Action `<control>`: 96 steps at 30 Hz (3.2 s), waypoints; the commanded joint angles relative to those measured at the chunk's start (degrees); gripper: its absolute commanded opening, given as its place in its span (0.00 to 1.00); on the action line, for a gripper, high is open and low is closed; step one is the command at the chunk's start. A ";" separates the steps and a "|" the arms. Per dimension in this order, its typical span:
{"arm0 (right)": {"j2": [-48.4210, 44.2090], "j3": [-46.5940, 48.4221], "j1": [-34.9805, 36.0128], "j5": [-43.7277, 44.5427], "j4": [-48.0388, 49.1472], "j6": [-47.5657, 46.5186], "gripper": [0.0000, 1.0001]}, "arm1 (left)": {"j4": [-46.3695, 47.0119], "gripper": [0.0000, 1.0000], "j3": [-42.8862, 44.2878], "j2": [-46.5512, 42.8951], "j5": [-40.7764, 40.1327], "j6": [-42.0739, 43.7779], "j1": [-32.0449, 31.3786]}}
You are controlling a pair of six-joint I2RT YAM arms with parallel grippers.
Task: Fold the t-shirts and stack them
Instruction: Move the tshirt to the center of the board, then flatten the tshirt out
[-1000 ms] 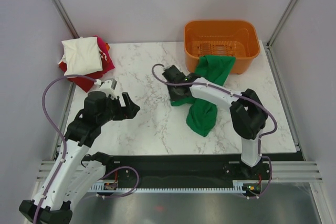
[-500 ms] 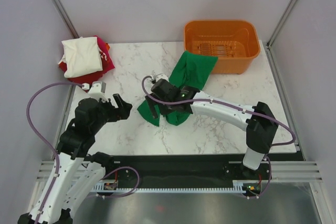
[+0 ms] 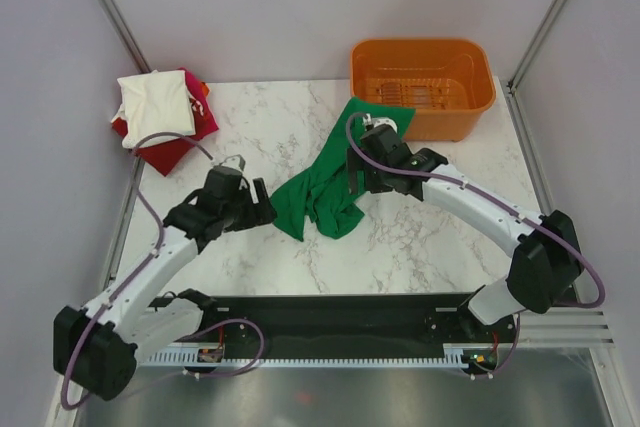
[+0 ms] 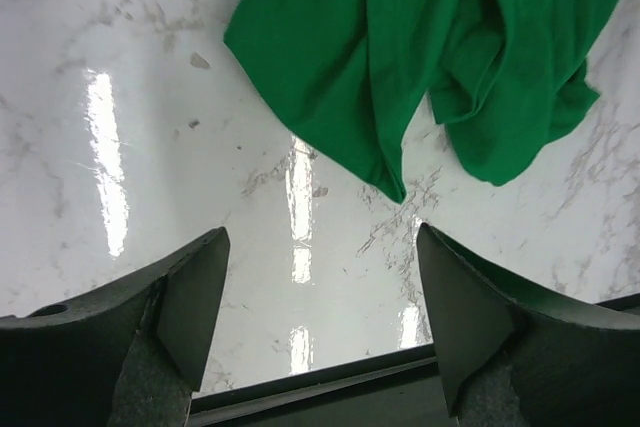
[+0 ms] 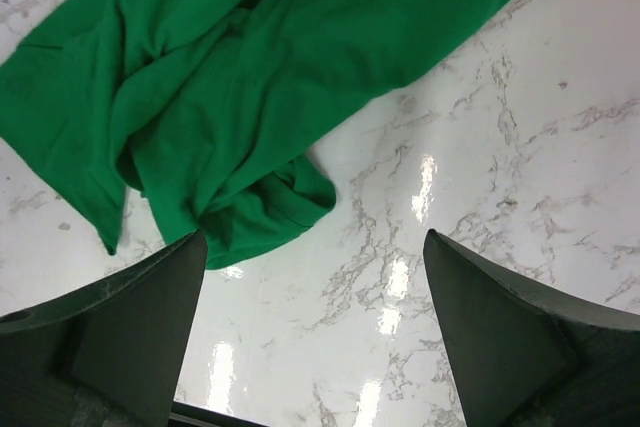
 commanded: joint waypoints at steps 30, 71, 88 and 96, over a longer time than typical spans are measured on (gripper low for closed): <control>-2.92 -12.32 -6.89 -20.25 11.80 -5.86 0.97 | 7.65 0.02 10.59 22.27 -6.51 -4.93 -15.45; 24.74 23.14 3.05 -12.78 12.77 -5.15 0.78 | -21.03 0.02 14.23 -21.61 -19.97 3.86 -0.33; 63.53 69.42 7.54 4.09 6.96 -9.02 0.56 | -13.64 0.02 9.29 -21.26 -15.40 6.67 -0.16; 68.01 70.48 9.21 8.83 9.34 -11.66 0.56 | -13.20 0.02 9.02 -21.61 -14.96 6.85 -0.16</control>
